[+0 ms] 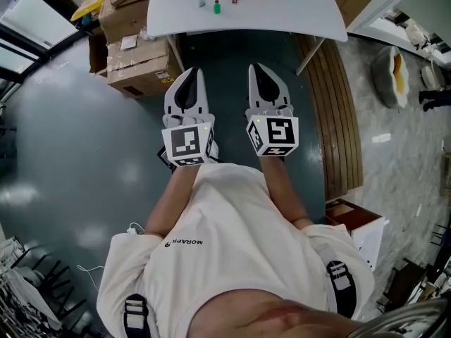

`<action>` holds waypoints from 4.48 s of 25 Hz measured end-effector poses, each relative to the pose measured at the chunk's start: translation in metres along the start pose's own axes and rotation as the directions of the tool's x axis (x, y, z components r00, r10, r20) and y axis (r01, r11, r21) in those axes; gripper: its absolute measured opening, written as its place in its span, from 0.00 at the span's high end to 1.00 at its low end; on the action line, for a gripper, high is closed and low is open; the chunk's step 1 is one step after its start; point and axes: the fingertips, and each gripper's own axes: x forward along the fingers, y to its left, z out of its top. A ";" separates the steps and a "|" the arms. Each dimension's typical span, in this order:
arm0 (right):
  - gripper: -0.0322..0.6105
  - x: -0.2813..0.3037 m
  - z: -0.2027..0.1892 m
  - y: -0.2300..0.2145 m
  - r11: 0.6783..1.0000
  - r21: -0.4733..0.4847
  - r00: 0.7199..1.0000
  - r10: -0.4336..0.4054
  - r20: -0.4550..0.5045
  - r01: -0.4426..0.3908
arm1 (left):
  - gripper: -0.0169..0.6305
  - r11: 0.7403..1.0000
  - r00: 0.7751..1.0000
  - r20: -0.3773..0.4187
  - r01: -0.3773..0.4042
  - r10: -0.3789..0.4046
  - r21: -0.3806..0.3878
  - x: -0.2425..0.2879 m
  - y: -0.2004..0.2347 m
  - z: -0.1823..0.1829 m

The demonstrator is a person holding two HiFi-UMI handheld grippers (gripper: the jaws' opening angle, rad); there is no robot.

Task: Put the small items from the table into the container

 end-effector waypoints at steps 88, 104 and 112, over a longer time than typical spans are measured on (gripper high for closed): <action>0.85 0.581 -0.150 -0.162 0.962 0.050 0.891 0.269 -0.366 -0.270 | 0.97 0.998 0.985 -0.161 -0.059 0.056 -0.015 0.545 0.190 -0.100; 0.71 0.601 -0.274 -0.095 0.781 -0.141 0.648 0.386 -0.657 -0.608 | 0.97 0.997 0.981 -0.184 -0.070 0.067 -0.011 0.543 0.212 -0.113; 0.69 0.603 -0.320 -0.085 0.661 -0.121 0.505 0.428 -0.749 -0.740 | 0.97 0.997 0.980 -0.186 -0.076 0.073 -0.008 0.545 0.218 -0.114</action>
